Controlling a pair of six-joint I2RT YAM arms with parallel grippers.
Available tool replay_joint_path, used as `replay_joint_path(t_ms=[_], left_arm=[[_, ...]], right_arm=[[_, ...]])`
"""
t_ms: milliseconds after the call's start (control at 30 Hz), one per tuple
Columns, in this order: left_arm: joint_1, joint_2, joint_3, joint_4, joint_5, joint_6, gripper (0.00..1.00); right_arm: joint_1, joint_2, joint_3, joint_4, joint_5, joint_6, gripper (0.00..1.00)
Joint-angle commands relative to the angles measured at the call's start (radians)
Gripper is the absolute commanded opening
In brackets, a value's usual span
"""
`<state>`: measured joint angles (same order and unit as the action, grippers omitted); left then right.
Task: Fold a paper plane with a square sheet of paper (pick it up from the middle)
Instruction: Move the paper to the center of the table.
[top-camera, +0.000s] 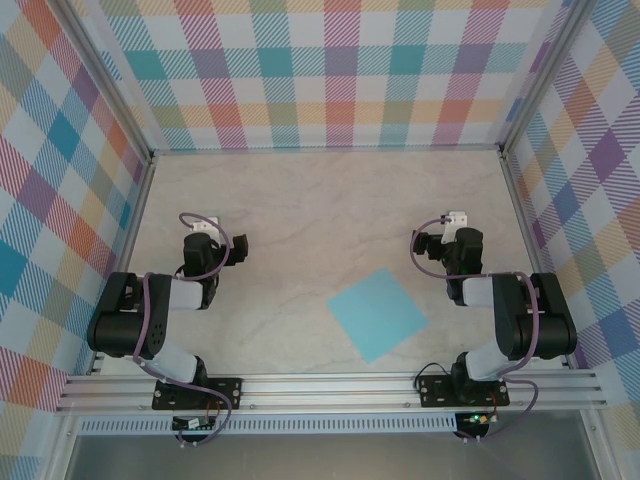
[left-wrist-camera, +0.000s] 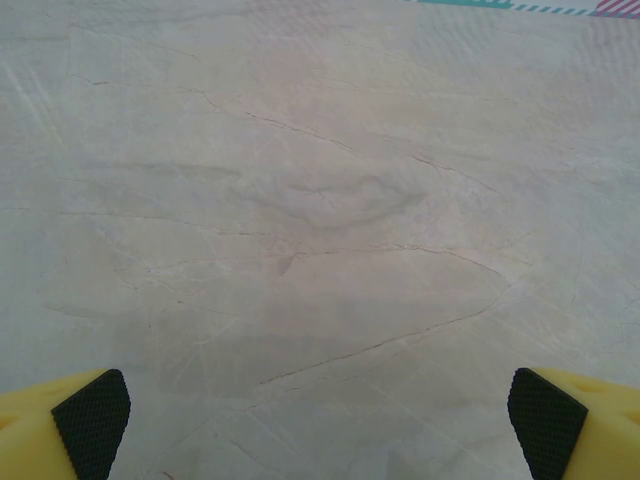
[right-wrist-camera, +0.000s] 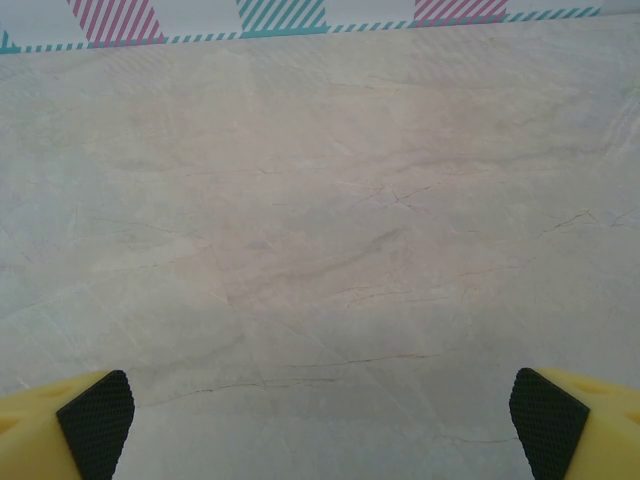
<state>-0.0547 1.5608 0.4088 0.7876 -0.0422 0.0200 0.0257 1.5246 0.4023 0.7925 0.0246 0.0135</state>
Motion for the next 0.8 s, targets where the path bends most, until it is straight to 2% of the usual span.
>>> replay_joint_path(t_ms=[0,433,500,600,767], left_arm=[[-0.002,0.007,0.016,0.015,0.003,0.014,1.00],[-0.003,-0.003,0.016,0.012,-0.007,0.011,1.00],[-0.002,-0.037,0.020,-0.022,-0.024,0.003,1.00],[-0.003,-0.131,0.043,-0.152,-0.046,-0.013,1.00],[-0.003,-0.277,0.133,-0.454,-0.063,-0.112,1.00]], right_arm=[[-0.004,0.003,0.013,0.012,-0.018,-0.009,1.00],[-0.006,-0.012,0.020,-0.008,-0.019,-0.012,1.00],[-0.006,-0.066,0.051,-0.118,0.001,-0.005,1.00],[-0.006,-0.177,0.157,-0.415,0.078,0.075,1.00],[-0.004,-0.293,0.313,-0.842,0.056,0.361,1.00]])
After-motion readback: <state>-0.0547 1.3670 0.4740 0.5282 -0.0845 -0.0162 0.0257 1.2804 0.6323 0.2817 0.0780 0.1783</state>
